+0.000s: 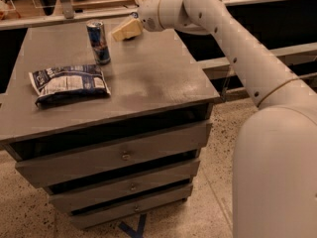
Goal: Pick redbull can
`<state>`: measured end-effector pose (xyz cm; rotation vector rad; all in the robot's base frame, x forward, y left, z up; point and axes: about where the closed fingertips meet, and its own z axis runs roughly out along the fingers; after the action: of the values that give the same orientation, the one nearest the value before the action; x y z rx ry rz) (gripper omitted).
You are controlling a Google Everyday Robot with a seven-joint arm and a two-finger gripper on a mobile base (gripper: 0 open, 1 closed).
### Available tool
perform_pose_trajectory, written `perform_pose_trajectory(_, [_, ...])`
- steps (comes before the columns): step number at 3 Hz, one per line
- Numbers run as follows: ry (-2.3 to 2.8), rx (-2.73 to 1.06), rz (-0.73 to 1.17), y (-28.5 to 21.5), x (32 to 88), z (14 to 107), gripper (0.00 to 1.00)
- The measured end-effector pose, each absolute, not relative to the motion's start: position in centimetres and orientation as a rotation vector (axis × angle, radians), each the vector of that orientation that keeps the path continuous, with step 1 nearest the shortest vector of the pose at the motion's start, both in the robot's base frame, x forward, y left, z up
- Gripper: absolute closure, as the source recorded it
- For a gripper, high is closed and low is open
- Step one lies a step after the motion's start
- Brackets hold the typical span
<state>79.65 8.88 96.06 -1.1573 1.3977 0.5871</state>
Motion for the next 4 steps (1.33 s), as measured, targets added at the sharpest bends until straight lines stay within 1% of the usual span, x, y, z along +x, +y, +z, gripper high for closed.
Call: perform_pose_trajectory(4, [1.398,-1.358,0.773,16.3,79.2,92.1,0.00])
